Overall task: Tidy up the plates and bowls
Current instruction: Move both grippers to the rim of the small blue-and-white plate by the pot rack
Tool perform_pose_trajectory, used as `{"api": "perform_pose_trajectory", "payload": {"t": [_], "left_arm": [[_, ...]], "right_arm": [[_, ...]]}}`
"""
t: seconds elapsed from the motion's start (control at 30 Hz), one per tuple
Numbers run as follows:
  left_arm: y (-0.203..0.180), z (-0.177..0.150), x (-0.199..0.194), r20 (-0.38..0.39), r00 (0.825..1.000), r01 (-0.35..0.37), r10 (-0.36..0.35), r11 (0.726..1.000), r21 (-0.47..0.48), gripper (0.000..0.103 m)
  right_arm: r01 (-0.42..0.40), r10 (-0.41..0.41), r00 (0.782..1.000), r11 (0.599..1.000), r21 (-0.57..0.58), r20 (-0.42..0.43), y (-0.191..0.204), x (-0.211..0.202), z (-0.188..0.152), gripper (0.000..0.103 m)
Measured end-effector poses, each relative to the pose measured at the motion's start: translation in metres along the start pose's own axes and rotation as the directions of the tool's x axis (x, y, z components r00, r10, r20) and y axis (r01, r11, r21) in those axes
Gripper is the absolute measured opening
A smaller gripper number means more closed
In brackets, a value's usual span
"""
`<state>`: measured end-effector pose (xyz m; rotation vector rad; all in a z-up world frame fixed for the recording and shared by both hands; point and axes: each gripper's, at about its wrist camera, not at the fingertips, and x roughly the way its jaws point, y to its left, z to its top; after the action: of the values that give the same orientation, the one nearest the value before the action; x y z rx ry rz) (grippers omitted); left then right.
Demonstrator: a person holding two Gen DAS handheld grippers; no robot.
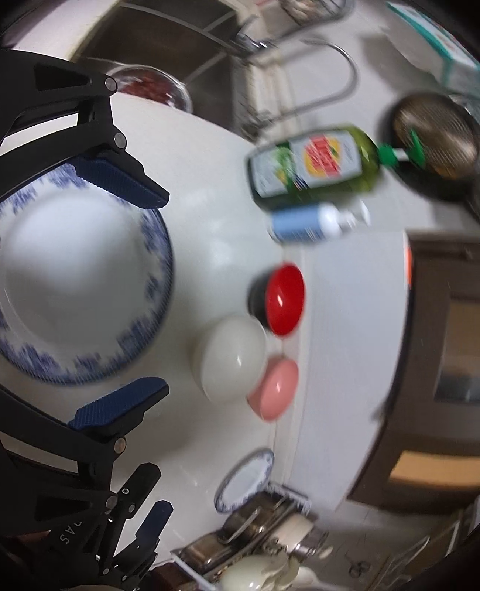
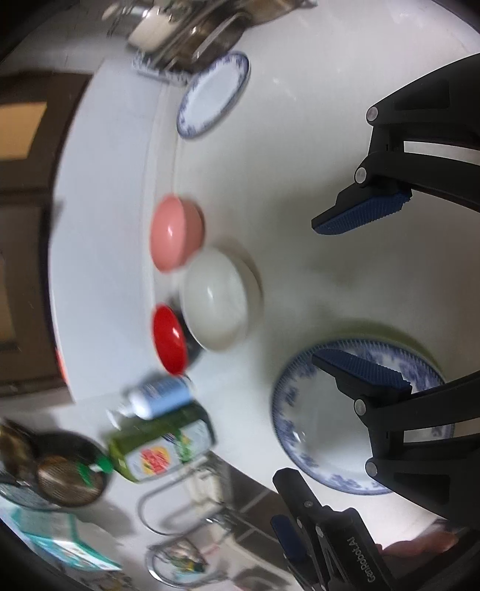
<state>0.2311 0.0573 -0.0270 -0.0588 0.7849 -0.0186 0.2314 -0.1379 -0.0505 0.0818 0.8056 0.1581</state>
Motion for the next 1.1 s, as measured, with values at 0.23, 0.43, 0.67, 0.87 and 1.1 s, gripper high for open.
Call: {"api": "perform_pose_trajectory", "payload": {"t": [0.23,0.43,0.67,0.87,1.1], "left_arm": [[-0.061,0.030,0.016,0.001,0.994,0.112,-0.113,0.990,0.085,0.094],[-0.111,0.051,0.038,-0.037,0.981,0.192,-0.189,0.972,0.135,0.093],[-0.166,0.078,0.058,-0.026,0.976,0.216,-0.216,0.949,0.229,0.093],[-0.210,0.100,0.079,0.007,0.969,0.232,-0.246,0.923,0.308,0.093],[-0.256,0.122,0.116,-0.013,0.966,0.241,-0.258,0.884,0.400,0.093]], "right_arm": [[0.111,-0.117,0.991,0.989,0.096,0.069,-0.056,-0.022,0.012,0.065],[0.189,-0.206,0.974,0.968,0.167,0.089,-0.101,-0.033,0.020,0.065],[0.255,-0.281,0.956,0.936,0.242,0.082,-0.155,-0.031,0.031,0.065],[0.287,-0.325,0.942,0.911,0.296,0.088,-0.197,-0.026,0.042,0.065],[0.343,-0.391,0.918,0.869,0.358,0.069,-0.243,-0.007,0.056,0.065]]}}
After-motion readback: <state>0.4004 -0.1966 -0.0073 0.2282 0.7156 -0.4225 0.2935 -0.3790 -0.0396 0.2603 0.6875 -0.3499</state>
